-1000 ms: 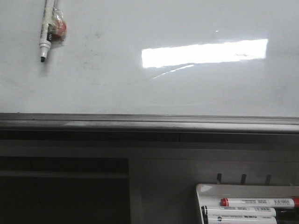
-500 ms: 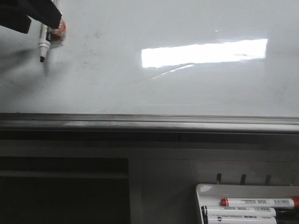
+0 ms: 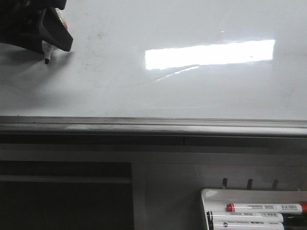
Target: Write number 2 on whiteboard
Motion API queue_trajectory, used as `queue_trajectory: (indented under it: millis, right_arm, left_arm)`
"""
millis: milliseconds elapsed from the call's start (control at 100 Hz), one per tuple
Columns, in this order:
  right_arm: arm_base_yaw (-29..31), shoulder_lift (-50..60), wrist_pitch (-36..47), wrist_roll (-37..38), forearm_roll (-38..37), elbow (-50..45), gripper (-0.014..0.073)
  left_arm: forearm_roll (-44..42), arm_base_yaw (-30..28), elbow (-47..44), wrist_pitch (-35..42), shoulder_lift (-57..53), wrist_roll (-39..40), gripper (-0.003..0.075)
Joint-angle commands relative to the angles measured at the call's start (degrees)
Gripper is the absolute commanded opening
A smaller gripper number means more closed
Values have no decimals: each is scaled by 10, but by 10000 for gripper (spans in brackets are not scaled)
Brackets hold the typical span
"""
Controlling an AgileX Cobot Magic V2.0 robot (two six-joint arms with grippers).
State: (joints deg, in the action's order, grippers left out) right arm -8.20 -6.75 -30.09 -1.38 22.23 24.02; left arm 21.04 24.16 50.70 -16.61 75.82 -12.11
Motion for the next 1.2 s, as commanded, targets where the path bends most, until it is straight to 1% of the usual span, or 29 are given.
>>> queue_trajectory:
  millis: [0, 100, 170, 240, 360, 430, 770, 860, 990, 1060, 1140, 1180, 1190]
  right_arm:
    - [4, -12, 31, -6, 0, 20, 337]
    - [4, -12, 30, -6, 0, 20, 337]
    - [4, -12, 30, -6, 0, 20, 337]
    - [4, -12, 29, -6, 0, 20, 337]
    - [4, -12, 29, -6, 0, 20, 337]
    - [4, -12, 29, -6, 0, 20, 337]
    - [4, -12, 22, -6, 0, 20, 337]
    - [4, -12, 13, -6, 1, 20, 337]
    - [4, -12, -3, -10, 23, 20, 338]
    - [4, -12, -3, -55, 65, 21, 337]
    - [4, -12, -7, -150, 140, 27, 337]
    - [4, -12, -11, -202, 193, 31, 337]
    - [4, -12, -12, -210, 193, 31, 337]
  left_arm:
    - [9, 4, 19, 52, -13, 1, 291]
    - [9, 4, 19, 68, -13, 1, 274]
    - [9, 4, 19, 70, -13, 1, 237]
    - [9, 4, 19, 70, -13, 1, 179]
    - [8, 4, 19, 73, -12, 1, 43]
    - [8, 4, 19, 76, -7, 1, -22]
    - [8, 4, 19, 71, 4, 1, -20]
    - [8, 4, 19, 70, -7, 1, -20]
    - [-5, 4, 19, 69, -36, 0, -20]
    - [-10, 4, 19, 67, -57, 0, -20]
    - [-12, 6, 19, 60, -86, -2, -20]
    - [-12, 10, 19, 52, -102, -7, -20]
    - [-12, 11, 19, 51, -105, -9, -20]
